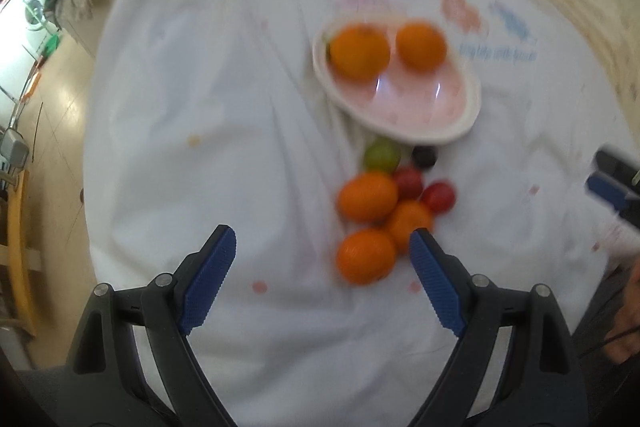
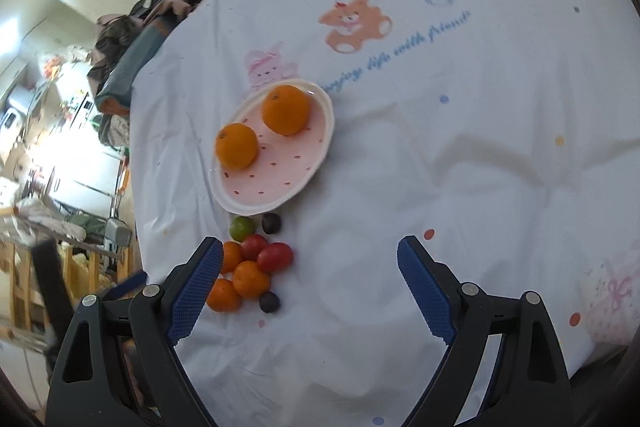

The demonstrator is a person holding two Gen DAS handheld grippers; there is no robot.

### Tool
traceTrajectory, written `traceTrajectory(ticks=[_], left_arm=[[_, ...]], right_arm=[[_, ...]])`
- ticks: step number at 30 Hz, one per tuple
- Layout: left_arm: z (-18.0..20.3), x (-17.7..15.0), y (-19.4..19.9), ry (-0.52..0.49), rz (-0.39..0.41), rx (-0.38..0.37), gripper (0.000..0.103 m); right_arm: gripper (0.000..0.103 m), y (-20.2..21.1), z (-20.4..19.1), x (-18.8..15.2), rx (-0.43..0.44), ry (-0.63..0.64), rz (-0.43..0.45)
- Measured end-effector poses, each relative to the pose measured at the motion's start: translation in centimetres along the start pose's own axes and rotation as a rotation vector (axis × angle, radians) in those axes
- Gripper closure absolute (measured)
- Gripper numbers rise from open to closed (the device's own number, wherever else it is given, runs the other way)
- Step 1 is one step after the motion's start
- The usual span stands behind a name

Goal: Organize fruits
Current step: 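Grasp another mandarin from the cluster with the left gripper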

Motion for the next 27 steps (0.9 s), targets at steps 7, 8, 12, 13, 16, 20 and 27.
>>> traceTrajectory(ticks=[7, 8, 12, 13, 16, 20, 27], left_arm=[[1.7, -2.0, -2.8, -0.099, -0.081, 0.021, 0.019], [2.0, -2.2, -2.9, -0.120, -0.082, 0.012, 0.028], [3.1, -2.6, -3.8, -0.187, -0.107, 0.018, 0.035], [3.1, -2.7, -4.0, -0.187, -0.117, 0.022, 0.035], [2.8, -2.6, -4.5, -0.190, -0.123, 0.030, 0.045], [3.3, -3.0, -3.3, -0.238, -0.112, 0.011, 0.066], [2.0, -3.4, 1.2, -0.184, -0.056, -0.041, 0.066]], right_arm=[[0.012, -0.2, 0.2, 0.1, 0.012, -0.027, 0.005], [0.012, -0.2, 0.1, 0.1, 0.011, -0.022, 0.006], [0.012, -0.1, 0.4, 0.1, 0.022, -0.043, 0.012], [0.012, -0.2, 0.4, 0.1, 0.026, -0.048, 0.011], [0.012, -0.3, 0.5, 0.2, 0.034, -0.052, 0.008], [0.012, -0.4, 0.2, 0.3, 0.033, -0.036, 0.003], [0.012, -1.2, -0.1, -0.2, 0.024, -0.017, -0.029]])
Point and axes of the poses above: each gripper's, at about its wrist camera, not at the fingertips, and y roughly against the way its jaws point, z to its right, x to its top, the point moved 4 cm from there along -y, roughly the way its jaws point, and after that the axes turned 13 degrees about y, right-handed, at the moved point
